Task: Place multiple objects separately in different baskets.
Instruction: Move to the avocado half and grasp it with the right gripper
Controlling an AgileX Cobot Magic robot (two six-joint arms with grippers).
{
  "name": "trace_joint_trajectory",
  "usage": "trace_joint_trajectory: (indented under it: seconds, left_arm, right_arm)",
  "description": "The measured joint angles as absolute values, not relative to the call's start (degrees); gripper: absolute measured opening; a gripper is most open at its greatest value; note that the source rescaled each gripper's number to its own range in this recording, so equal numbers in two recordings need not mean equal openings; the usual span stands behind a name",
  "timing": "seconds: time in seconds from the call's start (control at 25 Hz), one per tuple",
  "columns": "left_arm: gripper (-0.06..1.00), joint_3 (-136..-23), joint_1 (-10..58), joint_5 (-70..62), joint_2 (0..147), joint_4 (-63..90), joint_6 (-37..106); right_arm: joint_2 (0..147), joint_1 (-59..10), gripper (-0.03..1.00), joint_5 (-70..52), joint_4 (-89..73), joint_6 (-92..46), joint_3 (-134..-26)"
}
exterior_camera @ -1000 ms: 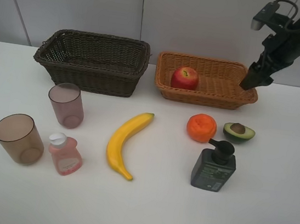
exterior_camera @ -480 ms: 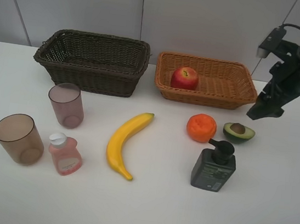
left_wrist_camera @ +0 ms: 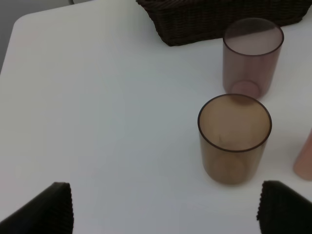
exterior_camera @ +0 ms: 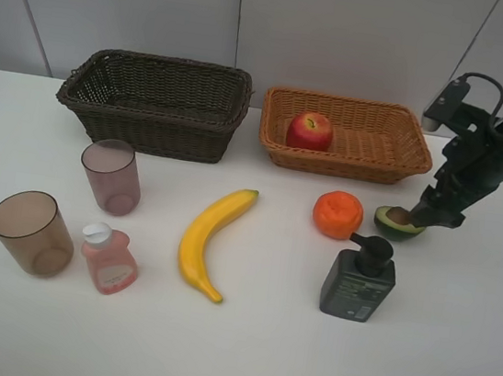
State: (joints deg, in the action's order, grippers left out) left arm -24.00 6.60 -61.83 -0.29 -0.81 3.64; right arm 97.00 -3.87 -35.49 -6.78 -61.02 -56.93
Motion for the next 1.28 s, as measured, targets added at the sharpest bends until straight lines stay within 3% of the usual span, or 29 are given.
trace_joint_trajectory:
  seconds: [0.36,1.28]
  left_arm:
    - [1.00,-24.00,6.60,-61.83,-0.29,-0.81,3.64]
    - [1.00,-24.00,6.60,-61.83,-0.29,-0.81,3.64]
  right_arm:
    - [101.11,-7.30,0.87,-32.06,-7.84,-61.05,-56.79]
    - [109.34,-7.47,0.80,-26.45,-8.32,-61.05,-56.47]
